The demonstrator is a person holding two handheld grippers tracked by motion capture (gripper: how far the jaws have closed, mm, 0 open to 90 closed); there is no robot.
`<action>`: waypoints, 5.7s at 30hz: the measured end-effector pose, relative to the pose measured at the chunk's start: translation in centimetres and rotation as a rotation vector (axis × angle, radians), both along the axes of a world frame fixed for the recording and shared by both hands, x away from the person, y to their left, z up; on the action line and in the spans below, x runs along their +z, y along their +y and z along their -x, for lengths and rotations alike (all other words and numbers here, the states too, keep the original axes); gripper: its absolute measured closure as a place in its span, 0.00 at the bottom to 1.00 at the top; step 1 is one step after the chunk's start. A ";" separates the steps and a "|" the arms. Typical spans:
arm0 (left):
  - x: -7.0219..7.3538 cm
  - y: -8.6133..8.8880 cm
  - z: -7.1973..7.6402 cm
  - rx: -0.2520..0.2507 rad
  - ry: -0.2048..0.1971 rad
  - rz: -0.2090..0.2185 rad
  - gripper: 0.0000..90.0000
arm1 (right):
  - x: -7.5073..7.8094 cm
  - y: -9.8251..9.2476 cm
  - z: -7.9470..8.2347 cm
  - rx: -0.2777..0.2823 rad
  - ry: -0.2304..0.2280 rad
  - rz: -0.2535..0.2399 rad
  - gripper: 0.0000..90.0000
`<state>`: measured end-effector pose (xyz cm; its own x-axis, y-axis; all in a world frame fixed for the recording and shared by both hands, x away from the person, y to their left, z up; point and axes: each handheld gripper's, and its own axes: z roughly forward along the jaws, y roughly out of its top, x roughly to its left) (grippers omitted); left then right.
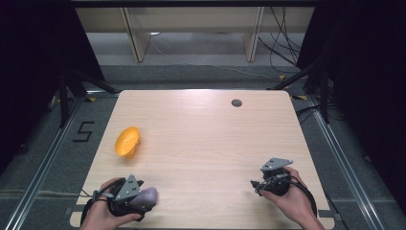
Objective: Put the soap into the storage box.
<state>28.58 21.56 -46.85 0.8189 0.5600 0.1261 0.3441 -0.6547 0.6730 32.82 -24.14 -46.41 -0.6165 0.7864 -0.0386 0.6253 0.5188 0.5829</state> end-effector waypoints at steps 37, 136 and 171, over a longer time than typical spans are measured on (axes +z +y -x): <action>0.1 -2.8 -5.9 -0.315 0.355 -0.571 0.36 | -0.3 0.1 -0.2 0.038 0.000 0.015 0.45; 2.4 0.2 -7.8 0.601 0.540 -0.127 0.54 | -0.3 0.2 0.0 0.021 0.016 0.002 0.44; 4.9 2.0 -10.0 0.644 0.499 -0.112 0.54 | -0.4 0.3 0.0 0.016 0.004 -0.018 0.44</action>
<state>38.61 23.52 -41.96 0.3162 0.9449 -0.0848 0.9166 -0.2812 0.2844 32.83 -23.82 -46.85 -0.6291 0.7770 -0.0221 0.6196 0.5184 0.5894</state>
